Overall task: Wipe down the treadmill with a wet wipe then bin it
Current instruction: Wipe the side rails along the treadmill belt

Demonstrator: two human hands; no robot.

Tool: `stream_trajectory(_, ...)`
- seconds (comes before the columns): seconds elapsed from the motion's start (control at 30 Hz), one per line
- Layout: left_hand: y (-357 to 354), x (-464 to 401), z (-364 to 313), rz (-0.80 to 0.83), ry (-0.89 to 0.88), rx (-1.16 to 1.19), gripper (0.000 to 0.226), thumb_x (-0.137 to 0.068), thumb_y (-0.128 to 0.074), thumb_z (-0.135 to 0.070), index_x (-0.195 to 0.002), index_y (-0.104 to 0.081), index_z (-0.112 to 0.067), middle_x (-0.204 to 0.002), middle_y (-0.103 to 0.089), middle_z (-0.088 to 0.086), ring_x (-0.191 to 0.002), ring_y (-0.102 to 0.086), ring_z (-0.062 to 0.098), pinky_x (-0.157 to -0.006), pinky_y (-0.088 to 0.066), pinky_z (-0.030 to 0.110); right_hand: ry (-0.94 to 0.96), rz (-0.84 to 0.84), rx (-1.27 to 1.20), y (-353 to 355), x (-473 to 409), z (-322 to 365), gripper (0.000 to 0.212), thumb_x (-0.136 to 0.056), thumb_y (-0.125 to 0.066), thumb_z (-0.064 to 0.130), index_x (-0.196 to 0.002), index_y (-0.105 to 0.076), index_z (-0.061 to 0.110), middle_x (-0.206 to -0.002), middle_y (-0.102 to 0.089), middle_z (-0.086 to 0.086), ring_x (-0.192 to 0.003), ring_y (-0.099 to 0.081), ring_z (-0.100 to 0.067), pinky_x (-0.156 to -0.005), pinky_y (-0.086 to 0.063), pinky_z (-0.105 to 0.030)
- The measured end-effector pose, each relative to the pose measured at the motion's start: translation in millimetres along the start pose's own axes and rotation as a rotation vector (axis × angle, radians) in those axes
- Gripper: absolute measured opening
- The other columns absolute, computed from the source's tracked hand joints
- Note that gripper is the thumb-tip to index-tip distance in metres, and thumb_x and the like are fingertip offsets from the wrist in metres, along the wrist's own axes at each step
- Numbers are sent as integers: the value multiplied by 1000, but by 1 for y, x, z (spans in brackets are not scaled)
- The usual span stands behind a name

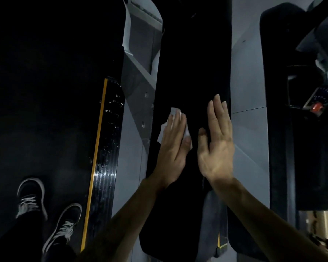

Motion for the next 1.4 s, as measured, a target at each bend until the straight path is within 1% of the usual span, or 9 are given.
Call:
stream_trajectory(0.1, 9, -30, 4, 30, -54, 7, 57, -113, -30, -27, -165, -9, -14, -173, 6, -2, -158, 12, 14, -129, 5, 39, 10, -10, -9, 1, 1, -1, 64, -95, -41, 7, -158, -31, 1, -168, -23, -11, -158, -13, -26, -127, -22, -44)
stream_trajectory(0.33, 15, -53, 19, -32, 128, 89, 59, -113, -24, -35, -165, 0, -21, -171, 13, -11, -155, 16, 0, -128, 7, 47, 3, -18, 13, 1, 0, -1, 66, -93, -44, 3, -158, -32, 2, -169, -24, -9, -158, -14, -25, -127, -19, -33)
stream_trajectory(0.5, -1, -14, 6, -30, -15, 11, 58, -113, -28, -30, -165, -8, -14, -173, 5, 0, -159, 12, 17, -127, 2, 58, 3, -16, 28, 2, 0, 0, 65, -95, -44, 5, -158, -31, 3, -169, -23, -8, -158, -14, -24, -127, -15, -28)
stream_trajectory(0.6, 5, -32, 1, -11, -89, -13, 59, -112, -29, -31, -164, -11, -12, -173, 2, 2, -159, 9, 18, -129, 3, 51, -3, -19, 32, 1, 0, 0, 65, -94, -44, 6, -158, -32, 3, -169, -24, -8, -158, -14, -24, -126, -15, -26)
stream_trajectory(0.8, 20, -56, 33, -78, 151, -16, 60, -110, -23, -46, -165, -7, -30, -173, 3, -11, -155, 10, -2, -126, 16, 43, -4, -18, 25, 1, -1, 0, 67, -92, -45, 4, -158, -32, 3, -168, -24, -8, -158, -14, -24, -126, -16, -27)
stream_trajectory(1.0, 11, -4, 32, -142, 104, 21, 56, -112, -22, -42, -163, -12, -21, -173, -8, -1, -157, 0, 3, -129, -5, 42, -12, -9, 30, 1, 0, 1, 66, -94, -44, 7, -159, -31, 5, -169, -23, -6, -158, -13, -22, -125, -13, -21)
stream_trajectory(1.1, 8, -10, 21, -132, 78, 41, 53, -112, -27, -31, -163, -17, -20, -172, -7, -6, -158, 1, 4, -129, -6, 48, -13, -18, 26, 1, 0, 1, 65, -94, -42, 9, -158, -32, 5, -169, -24, -6, -158, -13, -22, -126, -16, -25)
stream_trajectory(1.23, 17, -49, 29, -118, 179, 108, 61, -110, -30, -43, -165, -12, -26, -172, 0, -11, -156, 6, 1, -130, -1, 45, -4, -18, 19, 1, 0, 1, 66, -93, -44, 5, -158, -32, 3, -169, -24, -8, -158, -14, -24, -127, -19, -34)
stream_trajectory(1.4, 21, -52, 47, -94, 322, 187, 67, -107, -27, -55, -165, -5, -31, -172, 5, -12, -156, 11, 3, -129, 3, 47, -4, -19, 18, 2, 0, 2, 67, -92, -44, 3, -158, -32, 3, -169, -24, -8, -158, -14, -24, -127, -17, -28)
Point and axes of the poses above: each hand's wrist, its own x-axis away from the middle knuckle, its own y-axis out of the back of the hand, z = x × y, the point moved 5 cm from there along -x, towards the middle knuckle
